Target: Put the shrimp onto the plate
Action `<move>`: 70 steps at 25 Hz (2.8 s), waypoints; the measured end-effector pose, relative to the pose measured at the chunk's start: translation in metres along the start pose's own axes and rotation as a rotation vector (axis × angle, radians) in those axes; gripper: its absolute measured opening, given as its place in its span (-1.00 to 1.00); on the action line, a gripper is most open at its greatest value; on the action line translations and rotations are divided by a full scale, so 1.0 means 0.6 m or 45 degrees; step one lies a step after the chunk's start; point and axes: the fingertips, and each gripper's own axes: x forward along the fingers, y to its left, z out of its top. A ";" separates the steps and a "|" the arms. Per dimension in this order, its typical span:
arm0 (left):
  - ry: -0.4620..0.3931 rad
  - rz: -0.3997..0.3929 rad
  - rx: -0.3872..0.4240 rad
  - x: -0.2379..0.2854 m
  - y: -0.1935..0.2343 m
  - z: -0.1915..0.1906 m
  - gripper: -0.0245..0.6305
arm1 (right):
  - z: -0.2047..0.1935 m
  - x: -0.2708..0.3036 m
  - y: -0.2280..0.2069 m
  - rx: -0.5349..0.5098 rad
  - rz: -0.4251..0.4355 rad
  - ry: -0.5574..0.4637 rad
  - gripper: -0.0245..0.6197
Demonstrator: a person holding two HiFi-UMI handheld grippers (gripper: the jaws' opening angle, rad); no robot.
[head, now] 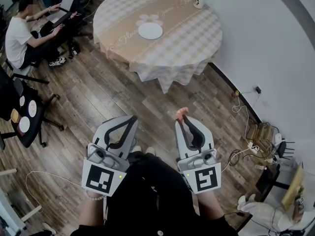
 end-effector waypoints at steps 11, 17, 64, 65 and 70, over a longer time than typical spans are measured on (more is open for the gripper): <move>0.017 0.077 0.027 -0.006 -0.020 0.017 -0.93 | 0.005 -0.028 -0.012 -0.023 0.039 -0.030 -0.79; 0.050 0.113 0.019 -0.015 -0.045 0.020 -0.93 | 0.004 -0.049 -0.024 -0.011 0.061 -0.047 -0.79; -0.010 0.048 0.007 0.162 0.112 0.001 -0.93 | -0.004 0.137 -0.143 -0.026 -0.001 -0.028 -0.79; -0.014 0.045 0.005 0.166 0.121 0.000 -0.93 | -0.004 0.147 -0.145 -0.028 -0.005 -0.027 -0.79; -0.030 0.027 0.017 0.185 0.163 -0.011 -0.93 | -0.001 0.190 -0.149 -0.033 -0.025 -0.032 -0.79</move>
